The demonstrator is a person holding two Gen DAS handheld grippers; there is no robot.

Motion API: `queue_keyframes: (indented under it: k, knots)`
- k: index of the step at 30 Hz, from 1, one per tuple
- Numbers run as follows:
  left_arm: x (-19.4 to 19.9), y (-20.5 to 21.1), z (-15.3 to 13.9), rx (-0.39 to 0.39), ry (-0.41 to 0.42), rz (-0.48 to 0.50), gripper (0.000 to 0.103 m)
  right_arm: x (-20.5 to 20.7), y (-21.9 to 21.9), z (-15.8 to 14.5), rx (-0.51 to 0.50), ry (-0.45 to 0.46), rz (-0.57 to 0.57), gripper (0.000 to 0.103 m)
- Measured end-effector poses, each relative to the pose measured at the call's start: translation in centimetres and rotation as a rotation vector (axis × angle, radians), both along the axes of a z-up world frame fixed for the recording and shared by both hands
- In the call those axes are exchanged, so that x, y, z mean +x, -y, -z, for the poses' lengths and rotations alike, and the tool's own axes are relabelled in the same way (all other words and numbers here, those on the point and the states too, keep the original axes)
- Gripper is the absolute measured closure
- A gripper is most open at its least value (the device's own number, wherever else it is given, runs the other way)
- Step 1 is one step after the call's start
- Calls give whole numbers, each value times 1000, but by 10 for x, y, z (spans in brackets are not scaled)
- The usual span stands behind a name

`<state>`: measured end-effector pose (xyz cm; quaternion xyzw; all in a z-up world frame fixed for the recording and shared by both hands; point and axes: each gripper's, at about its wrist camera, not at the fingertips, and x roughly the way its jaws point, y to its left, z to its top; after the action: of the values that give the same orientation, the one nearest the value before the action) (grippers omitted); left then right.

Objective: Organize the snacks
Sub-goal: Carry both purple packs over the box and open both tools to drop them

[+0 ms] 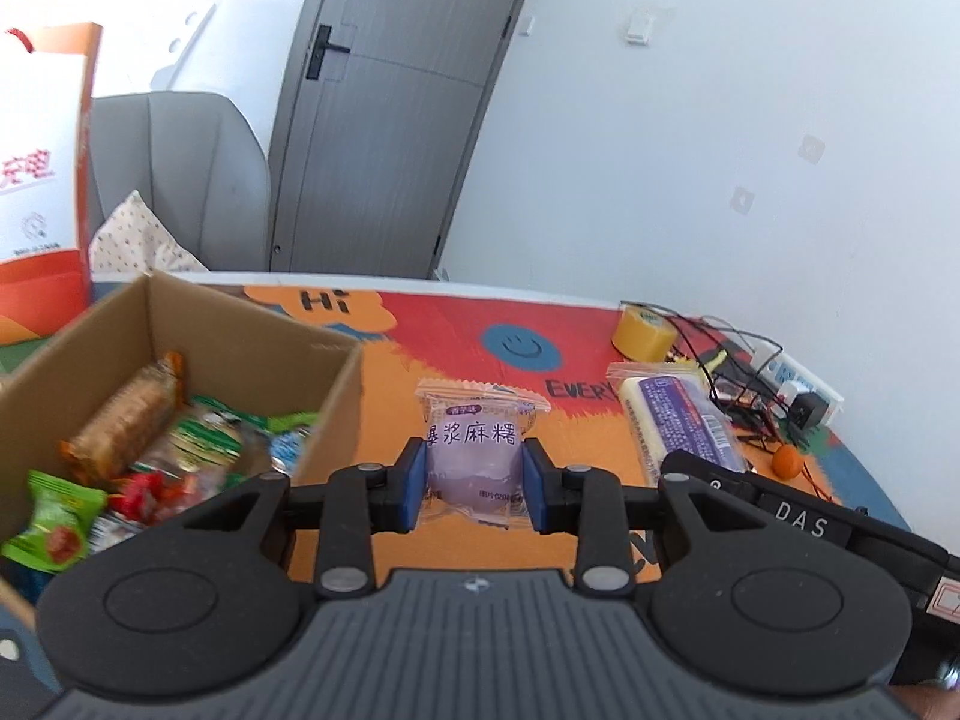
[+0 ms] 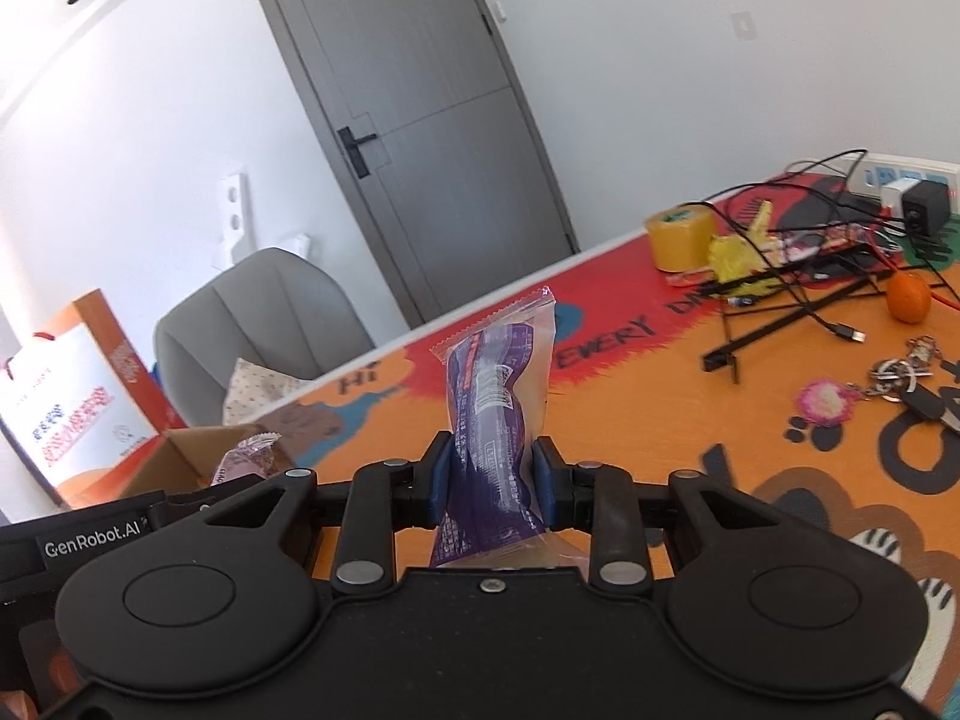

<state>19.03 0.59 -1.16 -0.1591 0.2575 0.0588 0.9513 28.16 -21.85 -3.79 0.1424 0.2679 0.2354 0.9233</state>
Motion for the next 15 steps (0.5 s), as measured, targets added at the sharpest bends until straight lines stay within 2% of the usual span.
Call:
queue_keyframes:
  k: [15]
  knots:
    - [-39,-64,-13,-22,41,-119,71,-21,-59,-17,18,21,-88,74]
